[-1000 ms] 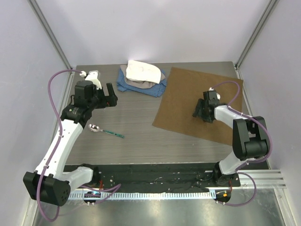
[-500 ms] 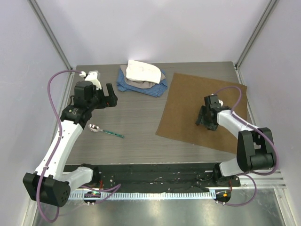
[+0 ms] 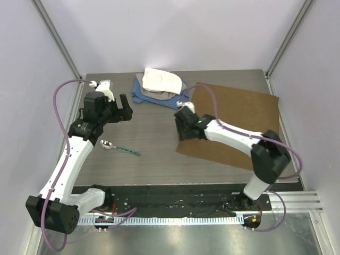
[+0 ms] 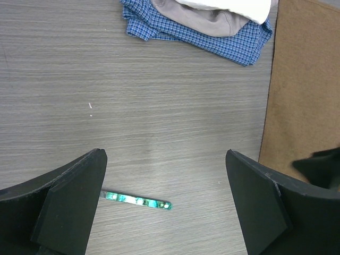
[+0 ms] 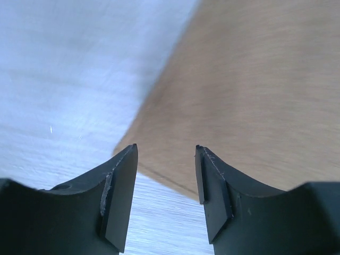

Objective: Fold the napkin, place the utensils inside, and roll it up
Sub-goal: Flatten the napkin out, then fold the napkin

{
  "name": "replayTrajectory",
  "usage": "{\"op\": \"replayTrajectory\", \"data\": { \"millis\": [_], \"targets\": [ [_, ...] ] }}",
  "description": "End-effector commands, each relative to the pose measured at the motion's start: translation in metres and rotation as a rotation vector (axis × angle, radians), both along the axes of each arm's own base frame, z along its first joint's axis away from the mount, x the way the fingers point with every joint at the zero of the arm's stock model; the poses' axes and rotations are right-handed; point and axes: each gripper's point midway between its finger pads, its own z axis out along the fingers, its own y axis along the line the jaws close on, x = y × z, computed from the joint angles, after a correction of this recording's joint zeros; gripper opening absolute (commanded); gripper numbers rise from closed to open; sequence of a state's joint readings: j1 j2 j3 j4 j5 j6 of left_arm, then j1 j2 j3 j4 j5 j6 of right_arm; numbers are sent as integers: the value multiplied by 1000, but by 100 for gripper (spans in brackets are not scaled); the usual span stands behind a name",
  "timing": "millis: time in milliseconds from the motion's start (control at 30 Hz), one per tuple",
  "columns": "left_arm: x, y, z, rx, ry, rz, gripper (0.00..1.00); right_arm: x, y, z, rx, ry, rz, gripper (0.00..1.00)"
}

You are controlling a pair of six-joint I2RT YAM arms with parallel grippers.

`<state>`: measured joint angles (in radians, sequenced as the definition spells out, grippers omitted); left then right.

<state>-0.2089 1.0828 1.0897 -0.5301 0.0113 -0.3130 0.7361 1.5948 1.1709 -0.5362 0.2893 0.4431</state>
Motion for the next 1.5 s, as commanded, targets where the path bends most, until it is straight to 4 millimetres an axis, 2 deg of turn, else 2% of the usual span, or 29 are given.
{"op": "replayTrajectory", "data": {
  "millis": [0, 133, 267, 567, 800, 1467],
  "targets": [
    [2, 0, 12, -10, -48, 5, 100, -12, 35, -21, -100, 4, 83, 54],
    [2, 0, 12, -13, -49, 6, 100, -16, 57, -35, -126, 21, 125, 51],
    [2, -2, 11, -16, -44, -1, 100, -16, 62, -48, -143, 45, 138, 46],
    [3, -2, 8, -18, -34, 0, 100, -27, 73, -59, -109, 110, 186, 45],
    [3, -4, 9, -24, -36, -8, 100, -38, 70, -70, -98, 162, 174, 45],
    [4, -3, 5, -14, -27, -7, 100, -45, 50, -94, -194, 205, 127, 42]
  ]
}}
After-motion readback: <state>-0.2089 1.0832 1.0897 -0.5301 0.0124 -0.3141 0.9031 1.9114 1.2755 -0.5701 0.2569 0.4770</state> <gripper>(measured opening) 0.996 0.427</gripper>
